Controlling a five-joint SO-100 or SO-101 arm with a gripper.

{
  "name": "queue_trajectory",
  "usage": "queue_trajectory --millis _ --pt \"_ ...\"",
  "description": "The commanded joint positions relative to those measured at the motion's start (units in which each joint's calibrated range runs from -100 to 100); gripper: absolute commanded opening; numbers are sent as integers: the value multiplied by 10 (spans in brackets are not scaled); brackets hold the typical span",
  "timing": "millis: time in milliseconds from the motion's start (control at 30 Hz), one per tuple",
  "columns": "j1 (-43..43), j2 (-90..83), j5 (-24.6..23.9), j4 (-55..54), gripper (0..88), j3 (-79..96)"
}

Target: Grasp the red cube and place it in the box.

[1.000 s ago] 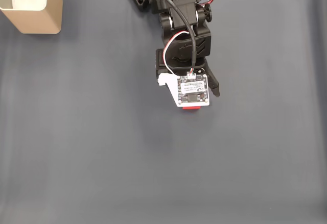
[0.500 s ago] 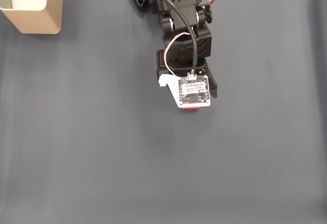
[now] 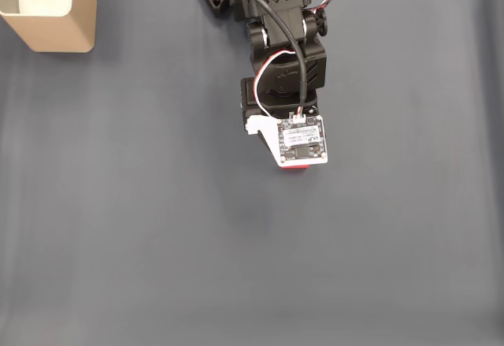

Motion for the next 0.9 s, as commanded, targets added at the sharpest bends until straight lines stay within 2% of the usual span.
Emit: queue_trajectory --millis 0,567,867 --pt "-5 -2 0 -6 227 -6" --pt "-7 -3 0 -4 183 -6" --pt "-7 -5 -4 -6 227 -5"
